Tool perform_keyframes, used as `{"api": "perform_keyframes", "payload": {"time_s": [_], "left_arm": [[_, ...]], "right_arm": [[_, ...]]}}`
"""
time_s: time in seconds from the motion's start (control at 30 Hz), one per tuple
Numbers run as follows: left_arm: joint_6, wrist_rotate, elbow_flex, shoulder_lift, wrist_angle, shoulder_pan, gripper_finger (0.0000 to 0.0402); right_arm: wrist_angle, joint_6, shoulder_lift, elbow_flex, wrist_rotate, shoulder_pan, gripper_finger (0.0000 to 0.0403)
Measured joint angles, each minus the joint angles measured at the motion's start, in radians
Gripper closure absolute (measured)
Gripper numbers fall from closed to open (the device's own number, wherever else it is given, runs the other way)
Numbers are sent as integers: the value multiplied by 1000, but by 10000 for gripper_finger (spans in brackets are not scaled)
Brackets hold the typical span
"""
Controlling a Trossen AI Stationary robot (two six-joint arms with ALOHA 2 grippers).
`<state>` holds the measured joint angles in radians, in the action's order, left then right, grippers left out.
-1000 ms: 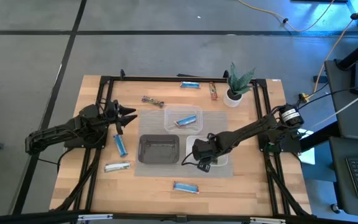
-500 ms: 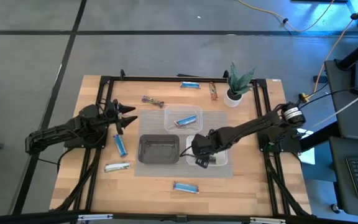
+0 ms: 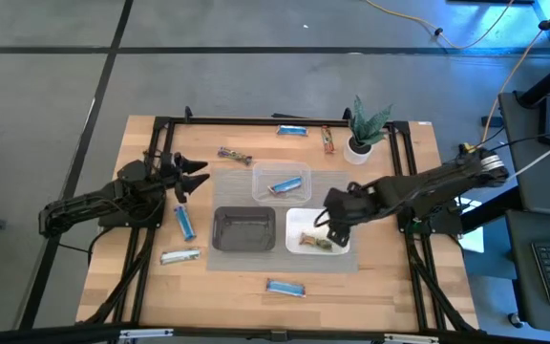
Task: Pick and place Granola Bars by type
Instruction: Put the bottom blue granola bar into the black bin
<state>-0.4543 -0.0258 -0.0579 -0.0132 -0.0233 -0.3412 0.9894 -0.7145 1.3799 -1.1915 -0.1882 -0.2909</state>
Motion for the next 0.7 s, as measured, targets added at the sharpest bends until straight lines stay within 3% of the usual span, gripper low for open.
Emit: {"api": "perform_keyframes", "payload": {"time_s": [0.13, 0.23, 0.43, 0.6, 0.7], "left_arm": [[45, -3, -76, -29, 34, 2, 137], [134, -12, -174, -96, 167, 21, 137], [274, 7, -438, -341, 583, 93, 137], [322, -38, -574, -546, 699, 189, 137], [345, -14, -653, -677, 794, 253, 137]], "right_arm": [[-3, 13, -67, 0, -48, -3, 148], [-1, 15, -96, 0, -92, -2, 148], [26, 16, -102, 0, -128, -1, 148], [27, 16, -97, 1, -129, -1, 148], [27, 16, -97, 1, -129, -1, 148]]}}
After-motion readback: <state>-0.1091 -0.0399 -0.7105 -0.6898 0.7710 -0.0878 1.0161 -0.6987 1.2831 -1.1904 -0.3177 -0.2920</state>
